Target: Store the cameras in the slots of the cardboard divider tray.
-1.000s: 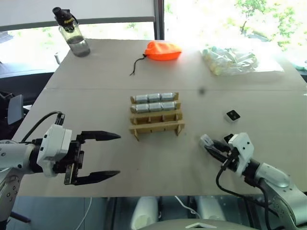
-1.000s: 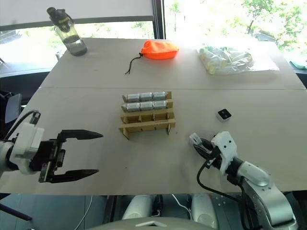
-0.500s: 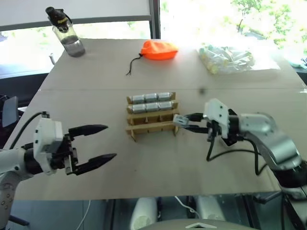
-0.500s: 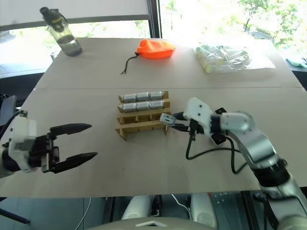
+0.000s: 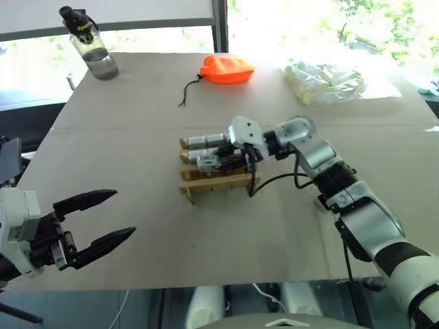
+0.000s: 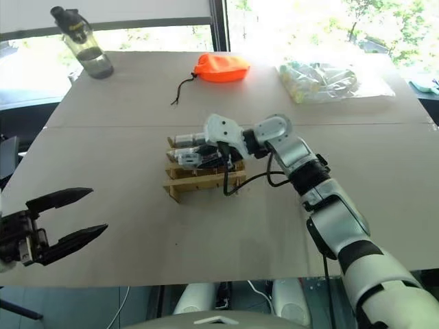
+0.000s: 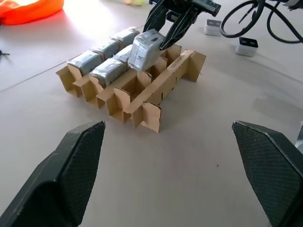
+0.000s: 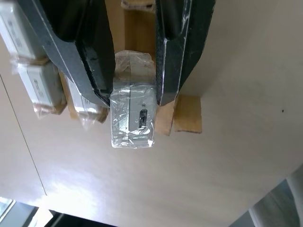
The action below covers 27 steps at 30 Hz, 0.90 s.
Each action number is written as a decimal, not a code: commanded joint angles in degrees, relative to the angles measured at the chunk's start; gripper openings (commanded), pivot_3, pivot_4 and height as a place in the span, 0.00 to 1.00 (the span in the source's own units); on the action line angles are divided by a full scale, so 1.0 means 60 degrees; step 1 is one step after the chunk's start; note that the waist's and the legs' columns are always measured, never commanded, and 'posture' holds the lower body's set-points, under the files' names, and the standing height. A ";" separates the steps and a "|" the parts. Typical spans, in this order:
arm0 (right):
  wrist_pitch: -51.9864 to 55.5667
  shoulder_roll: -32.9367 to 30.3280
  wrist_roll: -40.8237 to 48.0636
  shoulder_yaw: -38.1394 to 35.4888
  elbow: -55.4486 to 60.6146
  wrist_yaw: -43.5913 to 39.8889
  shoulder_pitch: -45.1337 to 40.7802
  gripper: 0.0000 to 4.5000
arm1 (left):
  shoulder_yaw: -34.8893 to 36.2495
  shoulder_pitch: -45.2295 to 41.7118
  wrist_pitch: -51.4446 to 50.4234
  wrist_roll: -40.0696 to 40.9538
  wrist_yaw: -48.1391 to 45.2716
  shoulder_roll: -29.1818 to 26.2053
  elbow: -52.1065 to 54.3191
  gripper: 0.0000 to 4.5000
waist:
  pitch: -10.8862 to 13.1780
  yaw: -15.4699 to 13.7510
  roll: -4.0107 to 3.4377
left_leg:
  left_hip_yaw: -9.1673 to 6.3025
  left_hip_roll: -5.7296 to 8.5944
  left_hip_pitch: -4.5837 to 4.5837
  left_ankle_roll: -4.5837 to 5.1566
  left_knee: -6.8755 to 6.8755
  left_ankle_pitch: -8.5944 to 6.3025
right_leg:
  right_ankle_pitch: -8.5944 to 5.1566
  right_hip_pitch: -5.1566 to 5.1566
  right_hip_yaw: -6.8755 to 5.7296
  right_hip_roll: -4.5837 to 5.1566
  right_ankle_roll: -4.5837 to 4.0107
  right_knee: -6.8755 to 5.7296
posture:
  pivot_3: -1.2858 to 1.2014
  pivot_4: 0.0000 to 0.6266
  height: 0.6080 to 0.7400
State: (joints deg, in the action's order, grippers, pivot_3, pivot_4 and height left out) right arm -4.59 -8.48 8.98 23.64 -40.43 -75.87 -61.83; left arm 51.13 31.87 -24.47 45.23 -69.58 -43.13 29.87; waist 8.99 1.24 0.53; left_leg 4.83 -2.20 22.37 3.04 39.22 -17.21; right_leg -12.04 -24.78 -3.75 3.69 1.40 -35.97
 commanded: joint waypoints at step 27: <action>-0.2459 0.1745 -0.1209 -0.1183 -0.3616 0.0066 -0.1327 0.14 | 0.0428 0.0121 0.0428 0.0047 0.0179 -0.0034 0.0049 1.00 | 0.0005 0.0221 -0.0009 | -0.0011 0.0002 -0.0022 -0.0032 0.0000 0.0017 | 0.0000 -0.0001 0.0000 0.0055 -0.0015 -0.0055 | 0.52 0.24 1.00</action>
State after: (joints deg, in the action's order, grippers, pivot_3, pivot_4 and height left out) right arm -18.18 1.27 1.94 17.49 -62.32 -75.58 -68.43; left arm 51.82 32.05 -22.87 45.15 -68.73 -43.39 29.23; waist 9.02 2.56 0.47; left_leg 4.77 -2.20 22.23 2.84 39.22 -17.11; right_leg -12.05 -24.78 -3.75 4.02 1.30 -36.31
